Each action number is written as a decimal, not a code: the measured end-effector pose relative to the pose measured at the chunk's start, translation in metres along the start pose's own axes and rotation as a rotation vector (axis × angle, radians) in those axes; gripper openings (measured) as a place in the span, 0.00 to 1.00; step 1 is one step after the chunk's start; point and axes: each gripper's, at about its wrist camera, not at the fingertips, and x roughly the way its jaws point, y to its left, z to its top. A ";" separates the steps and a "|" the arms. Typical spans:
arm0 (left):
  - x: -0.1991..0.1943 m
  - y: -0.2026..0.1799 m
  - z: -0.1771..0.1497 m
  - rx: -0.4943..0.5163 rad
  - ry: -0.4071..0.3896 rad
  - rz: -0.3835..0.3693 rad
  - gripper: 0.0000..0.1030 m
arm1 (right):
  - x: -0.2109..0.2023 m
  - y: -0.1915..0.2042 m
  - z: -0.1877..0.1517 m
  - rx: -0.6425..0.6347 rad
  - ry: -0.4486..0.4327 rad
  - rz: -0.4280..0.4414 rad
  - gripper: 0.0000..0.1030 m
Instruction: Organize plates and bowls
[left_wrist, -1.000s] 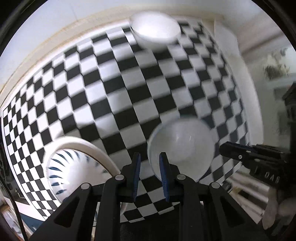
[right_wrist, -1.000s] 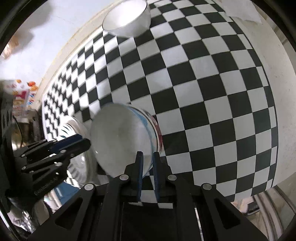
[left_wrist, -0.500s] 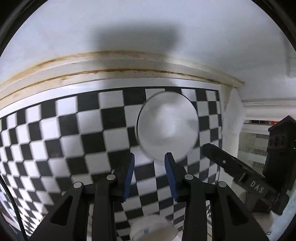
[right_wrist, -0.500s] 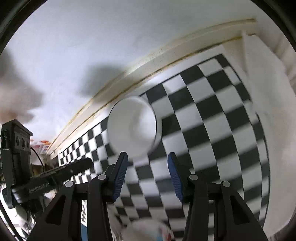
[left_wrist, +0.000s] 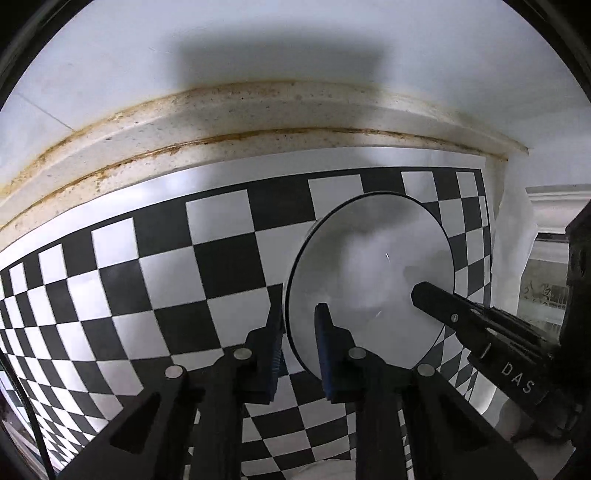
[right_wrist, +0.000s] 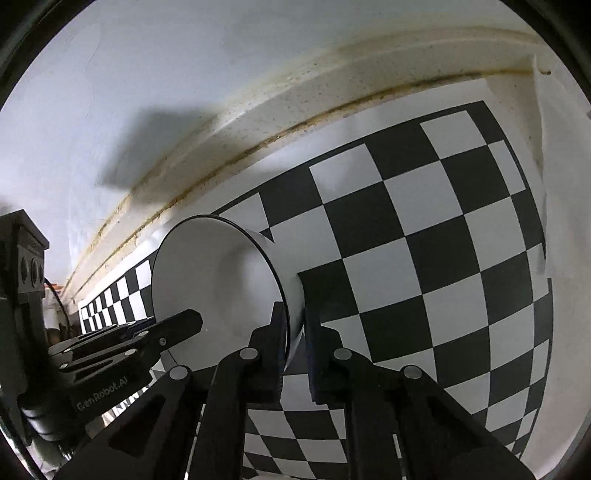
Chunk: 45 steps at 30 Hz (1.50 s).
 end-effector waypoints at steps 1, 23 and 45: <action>-0.004 -0.002 -0.004 0.005 -0.012 0.008 0.15 | -0.001 0.000 -0.001 -0.003 0.001 0.000 0.10; -0.129 -0.021 -0.142 0.124 -0.205 0.005 0.15 | -0.123 0.040 -0.126 -0.088 -0.174 0.048 0.10; -0.067 -0.019 -0.249 0.137 -0.074 0.037 0.15 | -0.086 0.001 -0.273 -0.074 -0.058 0.009 0.10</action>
